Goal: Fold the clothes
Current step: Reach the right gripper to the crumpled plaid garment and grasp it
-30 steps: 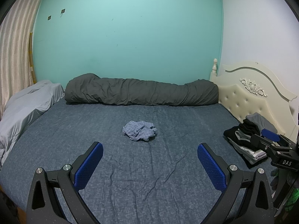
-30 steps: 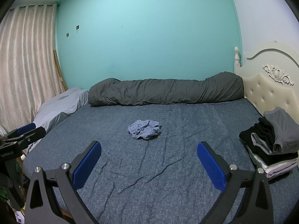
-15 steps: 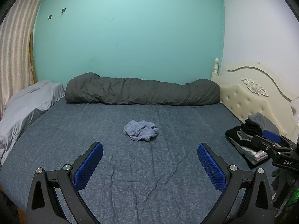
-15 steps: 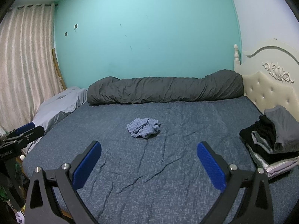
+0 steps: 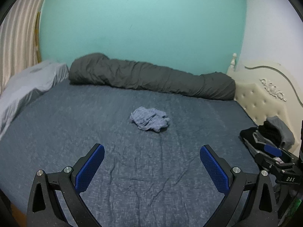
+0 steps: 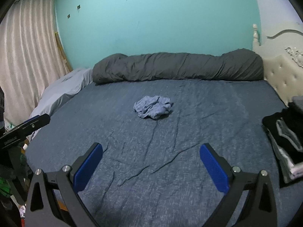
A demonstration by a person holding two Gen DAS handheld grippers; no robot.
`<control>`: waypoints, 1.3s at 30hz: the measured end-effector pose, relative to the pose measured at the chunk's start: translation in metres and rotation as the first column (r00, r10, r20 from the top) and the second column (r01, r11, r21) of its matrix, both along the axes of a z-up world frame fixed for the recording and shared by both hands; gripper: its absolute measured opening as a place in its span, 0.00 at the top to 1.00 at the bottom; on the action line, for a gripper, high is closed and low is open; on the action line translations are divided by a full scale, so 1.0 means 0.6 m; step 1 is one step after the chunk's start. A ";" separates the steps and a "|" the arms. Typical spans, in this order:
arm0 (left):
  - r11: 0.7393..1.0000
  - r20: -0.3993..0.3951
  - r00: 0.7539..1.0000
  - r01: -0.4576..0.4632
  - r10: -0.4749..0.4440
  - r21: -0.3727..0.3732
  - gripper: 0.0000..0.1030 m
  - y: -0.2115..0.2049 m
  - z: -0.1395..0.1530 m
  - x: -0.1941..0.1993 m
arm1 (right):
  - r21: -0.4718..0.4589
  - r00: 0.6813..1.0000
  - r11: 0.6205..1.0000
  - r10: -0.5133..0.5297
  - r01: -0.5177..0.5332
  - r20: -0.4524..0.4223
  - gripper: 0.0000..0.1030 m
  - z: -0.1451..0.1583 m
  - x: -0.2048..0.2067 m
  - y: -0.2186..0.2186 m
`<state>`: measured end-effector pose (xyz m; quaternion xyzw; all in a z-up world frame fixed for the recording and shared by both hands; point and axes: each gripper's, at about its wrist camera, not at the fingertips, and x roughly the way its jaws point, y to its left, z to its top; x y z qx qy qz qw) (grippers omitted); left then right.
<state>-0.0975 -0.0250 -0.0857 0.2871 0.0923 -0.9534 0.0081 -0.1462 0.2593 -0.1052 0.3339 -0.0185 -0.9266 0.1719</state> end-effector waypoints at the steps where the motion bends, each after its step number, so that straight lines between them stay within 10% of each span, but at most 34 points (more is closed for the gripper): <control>1: 1.000 0.008 1.000 -0.004 0.004 0.009 0.00 -0.005 -0.012 -0.011 | 0.000 1.000 1.000 0.003 -0.003 0.013 0.00 -0.012 -0.016 -0.004; 26: 0.985 0.165 0.975 -0.160 0.148 0.061 0.00 -0.106 -0.363 -0.274 | 0.054 0.968 0.999 -0.021 0.008 0.250 0.02 -0.304 -0.455 -0.143; 34: 0.977 0.176 0.965 -0.206 0.196 0.045 0.00 -0.136 -0.395 -0.281 | -0.027 0.961 1.000 -0.005 0.013 0.277 0.18 -0.358 -0.562 -0.189; 39: 0.972 0.185 0.958 -0.231 0.220 0.041 0.00 -0.151 -0.412 -0.284 | -0.072 0.956 0.997 0.010 0.012 0.293 0.46 -0.385 -0.611 -0.222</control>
